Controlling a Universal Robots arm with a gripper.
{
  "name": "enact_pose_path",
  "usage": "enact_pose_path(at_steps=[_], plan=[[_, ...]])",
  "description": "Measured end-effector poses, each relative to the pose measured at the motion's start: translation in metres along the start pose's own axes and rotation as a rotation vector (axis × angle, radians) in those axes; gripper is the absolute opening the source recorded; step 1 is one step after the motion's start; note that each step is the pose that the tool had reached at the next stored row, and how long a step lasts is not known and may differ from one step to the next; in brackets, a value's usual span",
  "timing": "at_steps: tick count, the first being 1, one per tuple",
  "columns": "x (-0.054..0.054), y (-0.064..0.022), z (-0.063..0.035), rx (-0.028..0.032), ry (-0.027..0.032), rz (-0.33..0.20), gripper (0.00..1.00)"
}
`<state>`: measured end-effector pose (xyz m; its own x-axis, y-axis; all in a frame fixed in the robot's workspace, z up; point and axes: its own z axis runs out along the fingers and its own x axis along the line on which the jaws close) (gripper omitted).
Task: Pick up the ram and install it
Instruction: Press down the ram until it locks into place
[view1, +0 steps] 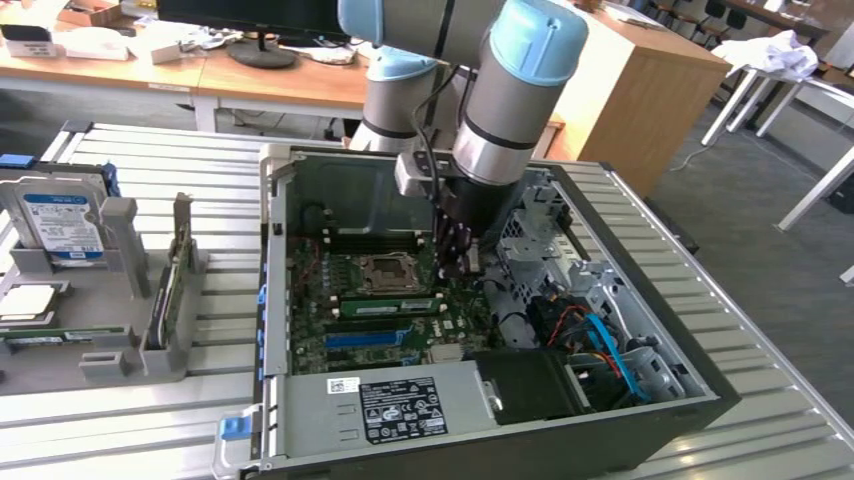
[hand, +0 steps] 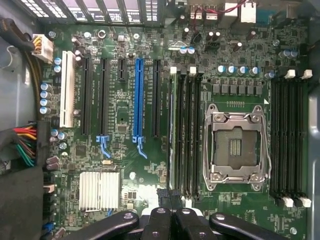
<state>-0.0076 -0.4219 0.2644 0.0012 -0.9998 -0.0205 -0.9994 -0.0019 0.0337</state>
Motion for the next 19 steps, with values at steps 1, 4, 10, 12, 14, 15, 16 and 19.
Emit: enact_pose_path(at_steps=[1, 4, 10, 12, 14, 15, 16, 19], plan=[[0.000, 0.0000, 0.0009, 0.0000, -0.0001, 0.000, 0.11], [0.000, 0.0000, 0.0018, -0.0001, 0.0002, 0.000, 0.11], [0.000, -0.0021, 0.0018, 0.0000, 0.0000, 0.000, 0.11], [0.000, -0.0041, 0.0018, 0.0000, -0.0002, 0.000, 0.11], [0.000, -0.0066, 0.0018, -0.0001, 0.0000, 0.000, 0.11], [0.000, -0.0080, 0.0018, 0.0000, 0.0000, 0.000, 0.11], [0.000, -0.0092, 0.0017, -0.0001, 0.0000, 0.000, 0.11], [0.000, -0.0103, 0.0017, -0.0001, 0.0000, 0.000, 0.11]])
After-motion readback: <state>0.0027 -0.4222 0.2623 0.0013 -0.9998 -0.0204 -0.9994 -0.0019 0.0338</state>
